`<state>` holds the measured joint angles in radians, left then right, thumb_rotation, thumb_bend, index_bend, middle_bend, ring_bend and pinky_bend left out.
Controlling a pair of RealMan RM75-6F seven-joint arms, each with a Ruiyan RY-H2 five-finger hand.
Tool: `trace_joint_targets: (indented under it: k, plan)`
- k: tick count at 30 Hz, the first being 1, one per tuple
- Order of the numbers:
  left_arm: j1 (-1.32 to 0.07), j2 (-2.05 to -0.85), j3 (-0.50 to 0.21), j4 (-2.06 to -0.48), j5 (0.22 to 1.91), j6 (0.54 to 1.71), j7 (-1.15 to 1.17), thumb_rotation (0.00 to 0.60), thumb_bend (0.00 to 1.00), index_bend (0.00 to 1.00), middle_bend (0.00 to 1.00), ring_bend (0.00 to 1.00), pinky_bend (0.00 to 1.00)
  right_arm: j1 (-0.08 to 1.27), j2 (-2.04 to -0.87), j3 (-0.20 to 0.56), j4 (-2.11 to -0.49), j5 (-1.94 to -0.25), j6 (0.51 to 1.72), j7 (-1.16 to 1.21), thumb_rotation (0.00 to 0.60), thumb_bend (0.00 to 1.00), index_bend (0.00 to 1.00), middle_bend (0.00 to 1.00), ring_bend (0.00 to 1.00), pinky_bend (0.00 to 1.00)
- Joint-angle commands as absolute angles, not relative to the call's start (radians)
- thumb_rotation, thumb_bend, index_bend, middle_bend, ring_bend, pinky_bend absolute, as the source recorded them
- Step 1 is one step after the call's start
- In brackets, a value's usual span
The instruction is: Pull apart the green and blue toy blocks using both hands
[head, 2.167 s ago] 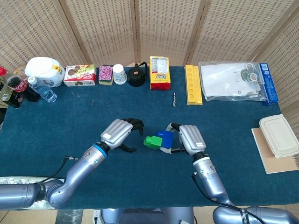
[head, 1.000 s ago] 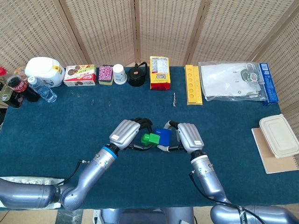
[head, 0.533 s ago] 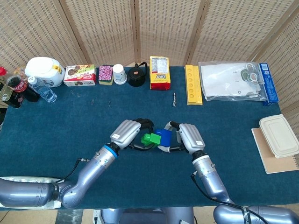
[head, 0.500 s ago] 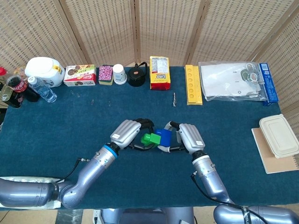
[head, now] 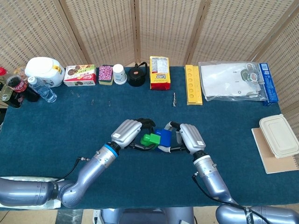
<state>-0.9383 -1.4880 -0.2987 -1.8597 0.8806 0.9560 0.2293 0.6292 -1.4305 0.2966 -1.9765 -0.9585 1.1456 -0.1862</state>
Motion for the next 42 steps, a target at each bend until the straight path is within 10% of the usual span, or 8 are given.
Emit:
trace_joint_targets:
  k: [1, 42]
  plan:
    - [-0.94, -1.482, -0.3, -1.862, 0.874, 0.951, 0.226, 0.404, 0.53, 0.61, 0.32, 0.3, 0.4, 0.628, -1.43, 0.294, -1.977, -0.961, 1.145, -0.183, 0.53, 0.17, 0.62, 0.66, 0.76, 0.68]
    - [-0.863, -1.273, -0.28, -1.96, 0.971, 0.953, 0.104, 0.407, 0.56, 0.69, 0.32, 0.3, 0.41, 0.599, -1.355, 0.292, -1.925, -0.958, 1.109, -0.074, 0.528, 0.16, 0.62, 0.66, 0.76, 0.68]
